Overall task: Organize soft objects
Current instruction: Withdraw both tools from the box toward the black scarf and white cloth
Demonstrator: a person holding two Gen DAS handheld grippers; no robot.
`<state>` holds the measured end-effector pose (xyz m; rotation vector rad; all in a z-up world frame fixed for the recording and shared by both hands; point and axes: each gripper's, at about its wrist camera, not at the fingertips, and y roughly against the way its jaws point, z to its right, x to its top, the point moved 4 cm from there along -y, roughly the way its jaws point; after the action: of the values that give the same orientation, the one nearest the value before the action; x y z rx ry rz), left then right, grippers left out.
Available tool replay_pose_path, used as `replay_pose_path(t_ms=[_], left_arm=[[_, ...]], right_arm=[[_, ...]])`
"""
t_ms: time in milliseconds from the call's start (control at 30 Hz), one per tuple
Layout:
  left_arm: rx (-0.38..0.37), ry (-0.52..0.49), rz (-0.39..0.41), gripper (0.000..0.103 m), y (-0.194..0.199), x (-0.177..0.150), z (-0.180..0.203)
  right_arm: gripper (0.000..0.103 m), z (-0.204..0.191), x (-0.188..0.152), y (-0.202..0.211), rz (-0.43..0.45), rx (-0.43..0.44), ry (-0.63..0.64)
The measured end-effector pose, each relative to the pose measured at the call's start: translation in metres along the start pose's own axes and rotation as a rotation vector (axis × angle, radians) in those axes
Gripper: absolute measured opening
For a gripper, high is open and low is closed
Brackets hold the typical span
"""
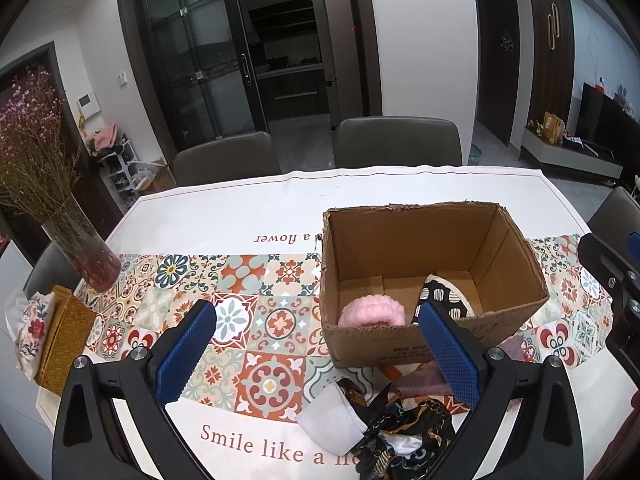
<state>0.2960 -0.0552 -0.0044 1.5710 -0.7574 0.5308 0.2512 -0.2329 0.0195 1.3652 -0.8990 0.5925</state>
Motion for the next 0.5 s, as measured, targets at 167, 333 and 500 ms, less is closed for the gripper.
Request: replay_pose_path(t_ms=[167,333,500], left_arm=[[0.002,-0.007,0.0,0.103,0.004,-0.009,0.001],[0.002,-0.012,-0.005,0.103,0.007,-0.017,0.002],[0.004,-0.02,0.001,0.103,0.011,-0.023,0.002]], right_arm=[[0.08,0.005,-0.007,0.004,-0.004,-0.006,-0.003],[0.08,0.008,-0.013,0.007,-0.012,-0.012,-0.008],[0.08,0.007,-0.02,0.008,-0.022,-0.012,-0.011]])
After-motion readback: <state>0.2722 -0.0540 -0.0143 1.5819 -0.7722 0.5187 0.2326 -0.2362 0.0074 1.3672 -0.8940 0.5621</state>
